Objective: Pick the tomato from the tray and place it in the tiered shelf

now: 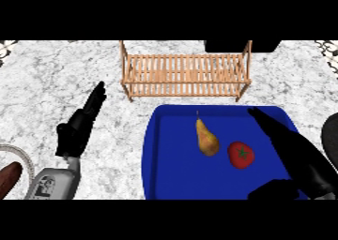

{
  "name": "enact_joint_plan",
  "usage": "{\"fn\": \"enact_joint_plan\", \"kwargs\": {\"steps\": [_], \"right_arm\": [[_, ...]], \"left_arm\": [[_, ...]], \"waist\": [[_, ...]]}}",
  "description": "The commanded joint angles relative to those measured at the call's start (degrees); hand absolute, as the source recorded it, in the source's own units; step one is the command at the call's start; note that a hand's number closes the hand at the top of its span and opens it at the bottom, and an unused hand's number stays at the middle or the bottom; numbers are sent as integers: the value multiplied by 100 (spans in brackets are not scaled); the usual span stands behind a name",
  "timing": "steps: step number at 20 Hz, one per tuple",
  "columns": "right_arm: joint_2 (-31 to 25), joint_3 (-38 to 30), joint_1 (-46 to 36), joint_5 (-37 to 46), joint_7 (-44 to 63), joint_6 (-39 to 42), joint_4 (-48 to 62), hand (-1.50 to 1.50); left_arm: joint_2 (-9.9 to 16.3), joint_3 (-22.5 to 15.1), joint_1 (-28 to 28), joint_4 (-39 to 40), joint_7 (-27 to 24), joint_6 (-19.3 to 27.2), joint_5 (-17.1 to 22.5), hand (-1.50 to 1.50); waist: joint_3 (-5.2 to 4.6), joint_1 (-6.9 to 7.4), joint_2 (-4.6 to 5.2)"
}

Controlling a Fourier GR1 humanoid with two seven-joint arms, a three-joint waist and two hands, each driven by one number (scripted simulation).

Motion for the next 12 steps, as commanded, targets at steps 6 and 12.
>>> {"fn": "enact_joint_plan", "kwargs": {"steps": [6, 12], "right_arm": [[226, -244, 249, 494, -488, 248, 228, -150], [530, -65, -50, 1019, -682, 113, 941, -150]], "left_arm": [[-29, 302, -88, 283, -176, -188, -43, 0], [-136, 280, 78, 253, -360, -148, -161, 0]], "waist": [[0, -10, 1], [-1, 2, 2]]}}
